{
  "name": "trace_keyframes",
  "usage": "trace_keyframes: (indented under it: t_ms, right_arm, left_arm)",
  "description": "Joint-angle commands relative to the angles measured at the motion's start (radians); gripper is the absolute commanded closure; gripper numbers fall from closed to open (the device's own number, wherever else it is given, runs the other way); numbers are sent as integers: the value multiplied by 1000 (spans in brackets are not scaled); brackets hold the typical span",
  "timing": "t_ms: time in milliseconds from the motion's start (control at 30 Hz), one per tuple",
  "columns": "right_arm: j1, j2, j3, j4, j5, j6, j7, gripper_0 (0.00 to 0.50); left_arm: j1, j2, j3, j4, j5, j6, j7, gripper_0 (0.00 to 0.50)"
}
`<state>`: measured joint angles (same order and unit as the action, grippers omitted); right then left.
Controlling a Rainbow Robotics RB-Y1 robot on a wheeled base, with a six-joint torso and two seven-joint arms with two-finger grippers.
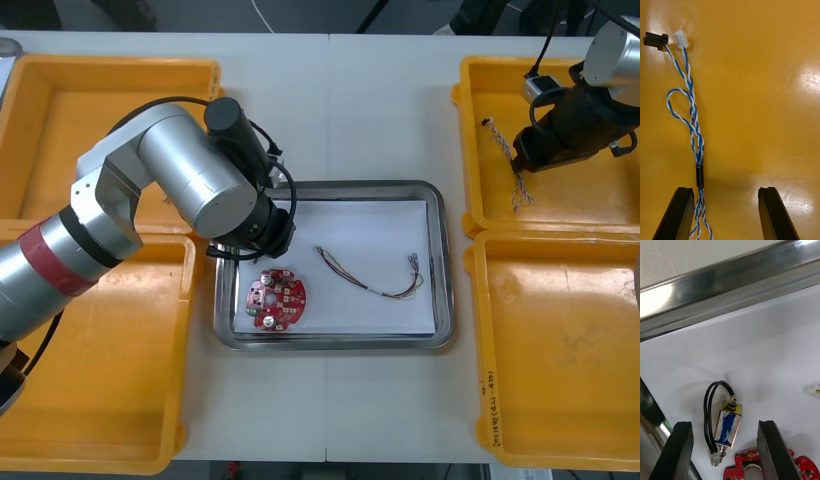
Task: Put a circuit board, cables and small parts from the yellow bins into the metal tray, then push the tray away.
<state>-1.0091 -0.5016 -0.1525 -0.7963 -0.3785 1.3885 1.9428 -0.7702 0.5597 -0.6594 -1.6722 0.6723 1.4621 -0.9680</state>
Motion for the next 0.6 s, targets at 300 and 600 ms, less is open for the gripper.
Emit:
trace_keyframes:
  t_ms: [300,600]
  right_arm:
    - [-28,-5,18,-3,1,-8,2,0]
    - [1,6,18,-3,-11,-31,-2,0]
  left_arm:
    - [-41,-17,256,-198,115,184,-92,0]
    - [-41,6,425,-228,194,290,-221,0]
